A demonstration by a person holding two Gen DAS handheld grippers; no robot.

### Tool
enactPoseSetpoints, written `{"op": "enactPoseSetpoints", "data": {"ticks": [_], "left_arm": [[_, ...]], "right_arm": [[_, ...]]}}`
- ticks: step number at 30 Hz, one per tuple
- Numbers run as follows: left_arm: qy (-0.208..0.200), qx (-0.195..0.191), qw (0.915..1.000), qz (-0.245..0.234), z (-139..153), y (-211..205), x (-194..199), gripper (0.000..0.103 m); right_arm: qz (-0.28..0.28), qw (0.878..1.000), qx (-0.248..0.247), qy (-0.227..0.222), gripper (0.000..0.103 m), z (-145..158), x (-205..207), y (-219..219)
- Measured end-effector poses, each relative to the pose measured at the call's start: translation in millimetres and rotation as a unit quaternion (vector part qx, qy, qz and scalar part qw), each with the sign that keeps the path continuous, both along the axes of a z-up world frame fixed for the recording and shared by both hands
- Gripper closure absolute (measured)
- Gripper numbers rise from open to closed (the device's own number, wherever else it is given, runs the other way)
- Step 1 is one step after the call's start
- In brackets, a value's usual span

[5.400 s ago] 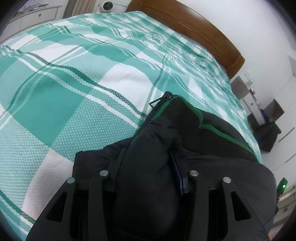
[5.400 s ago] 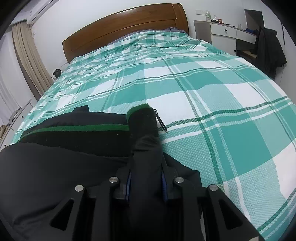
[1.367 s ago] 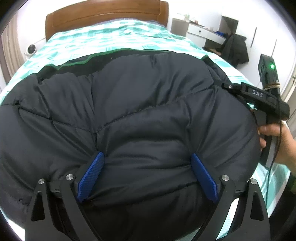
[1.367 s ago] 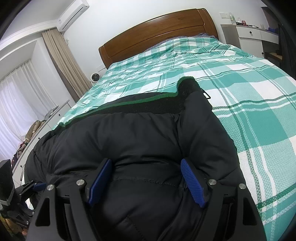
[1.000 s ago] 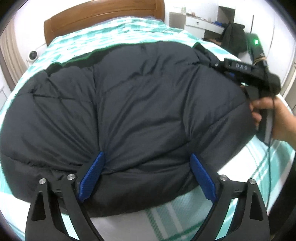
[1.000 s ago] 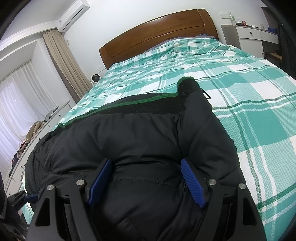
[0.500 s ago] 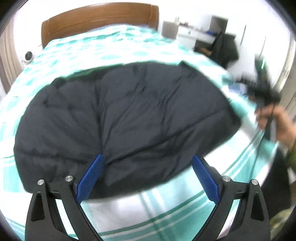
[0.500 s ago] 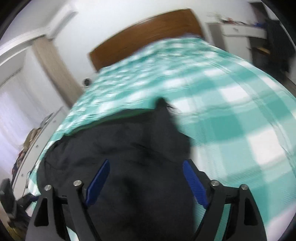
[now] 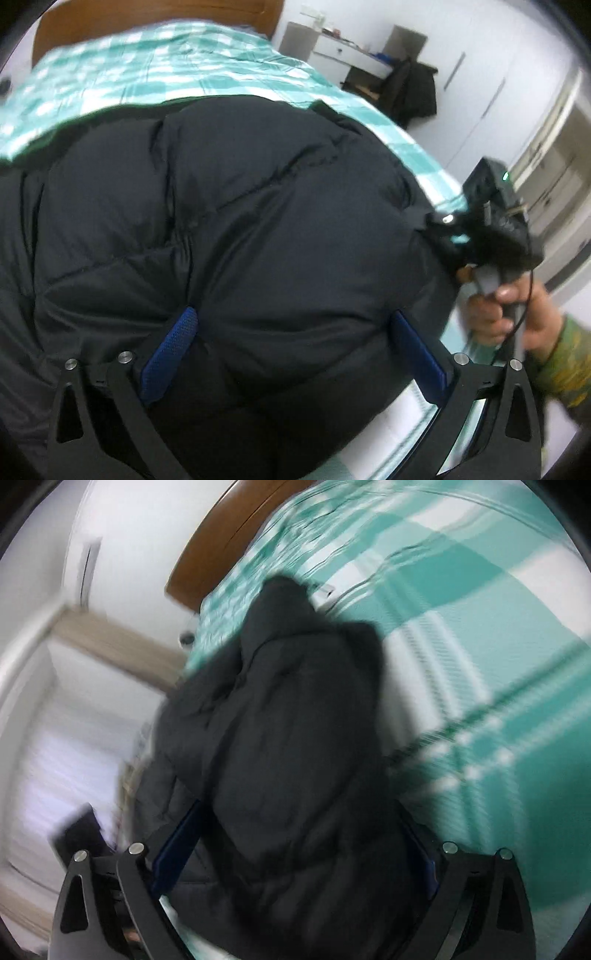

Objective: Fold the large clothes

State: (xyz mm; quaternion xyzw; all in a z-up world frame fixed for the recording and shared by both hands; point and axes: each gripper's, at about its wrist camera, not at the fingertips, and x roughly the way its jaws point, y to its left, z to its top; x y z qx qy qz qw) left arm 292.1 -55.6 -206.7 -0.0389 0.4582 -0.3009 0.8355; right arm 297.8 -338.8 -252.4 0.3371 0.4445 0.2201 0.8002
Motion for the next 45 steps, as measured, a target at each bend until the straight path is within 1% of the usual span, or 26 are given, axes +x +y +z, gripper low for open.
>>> {"op": "enactPoseSetpoints", "data": {"ticks": [1,2,3,5,7,9,12,15,16,17,20,22,23,26,28,29,32,33,36,37,38,39,40,41,43,45], "left_arm": [[0.009,-0.009,0.9999,0.003,1.7,3.8,2.4,0.001],[0.015,-0.012,0.9998,0.003,2.4,6.2,3.1,0.001],[0.021,-0.013,0.9997,0.003,3.9,7.5,4.2,0.001],[0.031,-0.016,0.9994,0.005,10.8,12.4,2.1,0.002],[0.034,-0.037,0.9987,0.010,29.0,27.9,-1.3,0.002],[0.010,-0.050,0.9984,0.025,53.4,53.0,-8.1,0.002],[-0.025,-0.061,0.9953,0.071,91.6,110.6,-13.8,0.002],[-0.032,-0.080,0.9887,0.123,125.5,179.5,-12.4,0.002],[-0.030,-0.087,0.9875,0.128,133.2,193.7,-11.1,0.002],[-0.028,-0.096,0.9867,0.128,140.9,206.2,-10.6,0.002],[-0.020,-0.145,0.9833,0.108,166.2,234.8,-2.3,0.001],[-0.015,-0.182,0.9801,0.077,177.8,240.3,2.5,0.001],[-0.012,-0.186,0.9805,0.062,179.9,237.8,7.2,0.001],[0.003,-0.151,0.9875,0.043,176.3,220.9,23.5,0.001],[0.008,-0.128,0.9915,0.025,175.1,202.0,29.1,0.001],[0.002,-0.103,0.9946,0.013,177.6,186.8,30.6,0.001],[-0.018,-0.028,0.9994,-0.008,182.5,153.7,33.8,0.001],[-0.020,0.001,0.9997,-0.009,182.7,141.6,38.0,0.001],[-0.012,0.084,0.9964,0.007,172.7,112.1,57.4,0.003],[-0.009,0.107,0.9941,0.014,168.9,104.0,62.6,0.007],[-0.003,0.127,0.9916,0.022,164.9,98.9,67.2,0.035],[0.002,0.137,0.9902,0.028,160.5,99.9,72.1,0.053],[0.006,0.130,0.9910,0.033,159.1,102.6,74.7,0.059],[0.009,0.119,0.9922,0.036,158.0,110.7,70.9,0.069],[0.010,0.107,0.9928,0.052,158.5,129.1,71.0,0.073],[0.013,0.103,0.9922,0.070,149.5,156.2,74.0,0.074]], "right_arm": [[-0.006,0.999,0.048,0.010,0.055,1.6,0.3,-1.9],[-0.013,0.999,0.052,0.003,0.064,8.5,-2.2,-2.5],[-0.015,0.999,0.031,-0.017,0.068,24.5,-7.0,1.6],[-0.018,0.999,0.019,-0.046,0.069,52.1,-15.3,10.3],[-0.020,0.997,0.011,-0.074,0.069,82.9,-23.2,24.0],[-0.011,0.994,-0.019,-0.106,0.069,118.3,-29.0,50.4],[0.015,0.983,-0.096,-0.153,0.069,167.0,-34.1,106.6],[0.052,0.958,-0.194,-0.207,0.069,201.4,-44.5,182.1],[0.062,0.950,-0.214,-0.218,0.069,206.3,-45.6,201.5],[0.078,0.938,-0.245,-0.233,0.069,208.3,-50.6,232.5],[0.121,0.904,-0.314,-0.265,0.069,198.9,-63.7,305.6],[0.143,0.881,-0.352,-0.281,0.069,186.2,-72.4,344.2],[0.153,0.866,-0.374,-0.293,0.069,177.9,-78.5,363.4],[0.174,0.829,-0.426,-0.318,0.069,158.5,-95.3,397.3],[0.180,0.816,-0.445,-0.322,0.069,149.4,-99.2,406.5],[0.182,0.805,-0.459,-0.329,0.069,145.5,-103.5,410.3],[0.179,0.782,-0.487,-0.345,0.069,141.7,-98.4,411.1],[0.178,0.776,-0.494,-0.351,0.069,141.5,-99.5,412.1],[0.179,0.745,-0.523,-0.374,0.069,131.4,-102.7,421.0],[0.179,0.735,-0.530,-0.383,0.069,128.2,-106.2,421.4],[0.177,0.730,-0.533,-0.389,0.069,126.6,-108.3,420.9],[0.173,0.729,-0.535,-0.390,0.069,126.1,-108.7,419.0],[0.172,0.733,-0.532,-0.387,0.069,126.5,-107.5,416.6],[0.170,0.744,-0.520,-0.383,0.066,129.2,-105.7,410.9],[0.175,0.762,-0.492,-0.383,0.057,139.7,-108.6,401.4],[0.203,0.796,-0.417,-0.388,0.029,161.3,-121.1,382.5]]}}
